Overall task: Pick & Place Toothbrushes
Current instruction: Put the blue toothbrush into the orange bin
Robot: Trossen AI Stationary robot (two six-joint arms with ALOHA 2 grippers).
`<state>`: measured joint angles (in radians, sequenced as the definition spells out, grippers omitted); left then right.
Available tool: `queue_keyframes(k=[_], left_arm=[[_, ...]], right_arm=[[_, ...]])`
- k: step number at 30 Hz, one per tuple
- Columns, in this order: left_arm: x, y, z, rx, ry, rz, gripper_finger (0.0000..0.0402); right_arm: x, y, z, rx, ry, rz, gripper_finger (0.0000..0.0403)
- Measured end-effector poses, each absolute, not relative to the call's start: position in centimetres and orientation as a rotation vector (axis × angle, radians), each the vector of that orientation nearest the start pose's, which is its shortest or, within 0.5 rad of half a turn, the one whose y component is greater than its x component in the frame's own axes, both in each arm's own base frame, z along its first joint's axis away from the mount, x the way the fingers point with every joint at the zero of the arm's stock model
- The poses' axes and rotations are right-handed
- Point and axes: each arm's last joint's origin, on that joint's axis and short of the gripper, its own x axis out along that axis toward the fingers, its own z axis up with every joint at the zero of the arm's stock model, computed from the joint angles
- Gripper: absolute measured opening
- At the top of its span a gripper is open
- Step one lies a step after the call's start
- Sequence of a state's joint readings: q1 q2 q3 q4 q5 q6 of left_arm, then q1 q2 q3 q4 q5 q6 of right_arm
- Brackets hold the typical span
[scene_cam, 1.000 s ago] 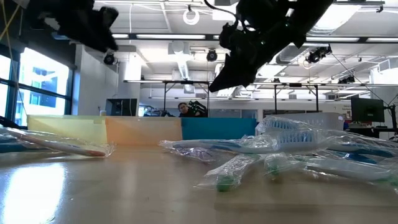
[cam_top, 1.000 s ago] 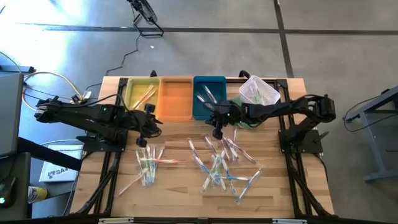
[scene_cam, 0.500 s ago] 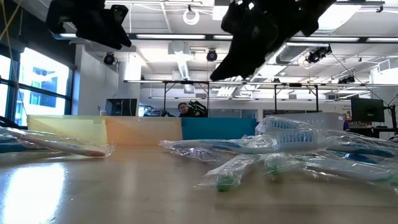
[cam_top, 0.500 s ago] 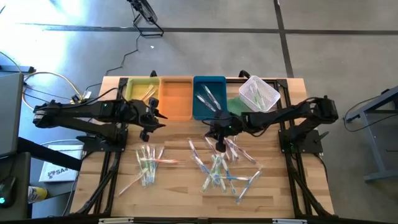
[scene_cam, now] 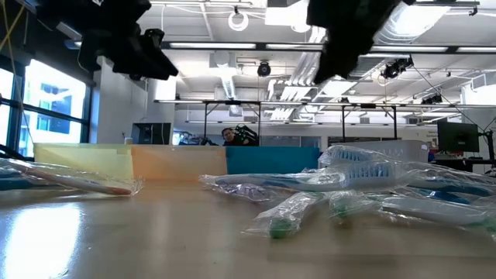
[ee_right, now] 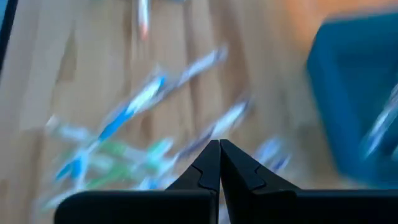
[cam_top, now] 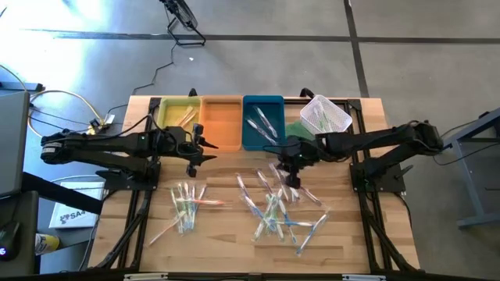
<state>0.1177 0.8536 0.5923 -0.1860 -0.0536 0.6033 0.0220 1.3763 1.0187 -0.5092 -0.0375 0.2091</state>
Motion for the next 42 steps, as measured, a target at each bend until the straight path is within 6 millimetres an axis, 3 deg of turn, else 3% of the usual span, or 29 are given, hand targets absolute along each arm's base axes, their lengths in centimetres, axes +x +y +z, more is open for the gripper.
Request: queue_keyframes(k=[6,16,27,34,42], left_arm=[[18.4,2.4,25.6,0.585,0.487,0.058,0.0147],[18.7,3.2,26.5,0.633,0.413,0.153,0.0147],[18.7,4.0,26.6,0.564,0.388,0.154,0.0147],[18.7,3.9,26.6,0.532,0.378,0.135,0.0147],[18.6,3.9,26.3,0.476,0.405,0.135,0.0147]], right_arm=[[26.9,2.6,25.1,0.375,1.042,-0.023,0.0002],[26.9,7.4,25.5,0.42,1.004,0.134,0.0002],[25.7,10.9,25.5,0.485,0.958,-0.039,0.0006],[24.6,12.5,24.9,0.459,0.975,-0.072,0.0074],[22.9,13.1,21.8,0.395,1.054,-0.068,0.0161]])
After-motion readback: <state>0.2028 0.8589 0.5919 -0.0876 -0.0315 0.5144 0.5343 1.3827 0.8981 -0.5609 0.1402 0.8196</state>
